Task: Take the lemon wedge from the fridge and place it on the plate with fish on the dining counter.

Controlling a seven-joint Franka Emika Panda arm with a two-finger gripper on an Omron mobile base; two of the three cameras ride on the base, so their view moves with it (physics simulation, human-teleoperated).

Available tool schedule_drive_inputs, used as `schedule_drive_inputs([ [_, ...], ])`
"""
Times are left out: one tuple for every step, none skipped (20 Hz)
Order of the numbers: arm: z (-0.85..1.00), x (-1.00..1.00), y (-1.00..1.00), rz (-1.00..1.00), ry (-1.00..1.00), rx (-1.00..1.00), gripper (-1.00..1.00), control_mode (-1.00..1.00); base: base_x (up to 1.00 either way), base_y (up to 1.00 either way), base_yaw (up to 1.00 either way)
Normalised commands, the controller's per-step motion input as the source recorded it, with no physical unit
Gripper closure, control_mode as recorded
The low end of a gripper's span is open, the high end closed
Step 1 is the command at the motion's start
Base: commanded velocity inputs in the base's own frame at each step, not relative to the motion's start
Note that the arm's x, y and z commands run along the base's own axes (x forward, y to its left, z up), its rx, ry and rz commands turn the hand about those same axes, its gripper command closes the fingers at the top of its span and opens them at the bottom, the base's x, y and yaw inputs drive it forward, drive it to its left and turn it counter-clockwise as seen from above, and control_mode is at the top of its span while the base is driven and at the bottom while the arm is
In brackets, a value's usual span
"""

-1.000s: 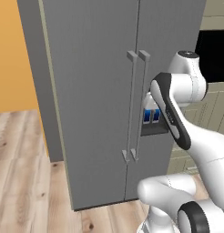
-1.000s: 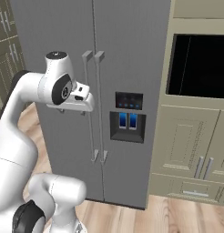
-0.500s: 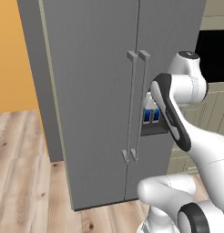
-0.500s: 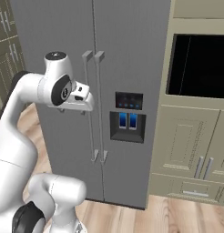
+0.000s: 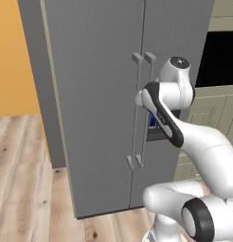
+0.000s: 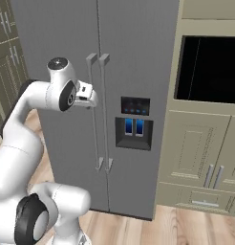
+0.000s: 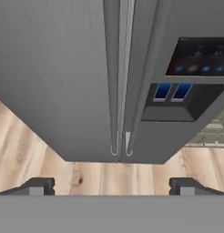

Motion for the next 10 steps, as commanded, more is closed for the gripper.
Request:
schedule_drive_inputs([
  [-0.02, 0.99, 0.00, 0.00, 0.00, 0.00, -1.00, -1.00, 0.00, 0.00, 0.00],
  [0.00, 0.94, 0.00, -0.04, 0.01, 0.00, -1.00, -1.00, 0.00, 0.00, 0.00],
  [-0.01, 0.89, 0.00, -0.04, 0.00, 0.00, -1.00, -1.00, 0.00, 0.00, 0.00],
  [0.00, 0.89, 0.00, -0.04, 0.00, 0.00, -1.00, -1.00, 0.00, 0.00, 0.00],
  [-0.04, 0.91, 0.00, -0.03, 0.00, 0.00, -1.00, -1.00, 0.00, 0.00, 0.00],
  [-0.09, 0.93, 0.00, 0.00, 0.00, 0.00, -1.00, -1.00, 0.00, 0.00, 0.00],
  [-0.24, 0.89, -0.02, 0.00, 0.00, 0.00, -1.00, -1.00, 0.00, 0.00, 0.00],
  [-0.31, 0.84, -0.04, 0.00, 0.00, 0.00, -1.00, -1.00, 0.00, 0.00, 0.00],
  [-0.25, 0.76, 0.00, 0.00, 0.00, 0.00, -1.00, -1.00, 0.00, 0.00, 0.00],
  [-0.19, 0.64, 0.00, 0.00, 0.00, 0.00, -1.00, -1.00, 0.00, 0.00, 0.00],
])
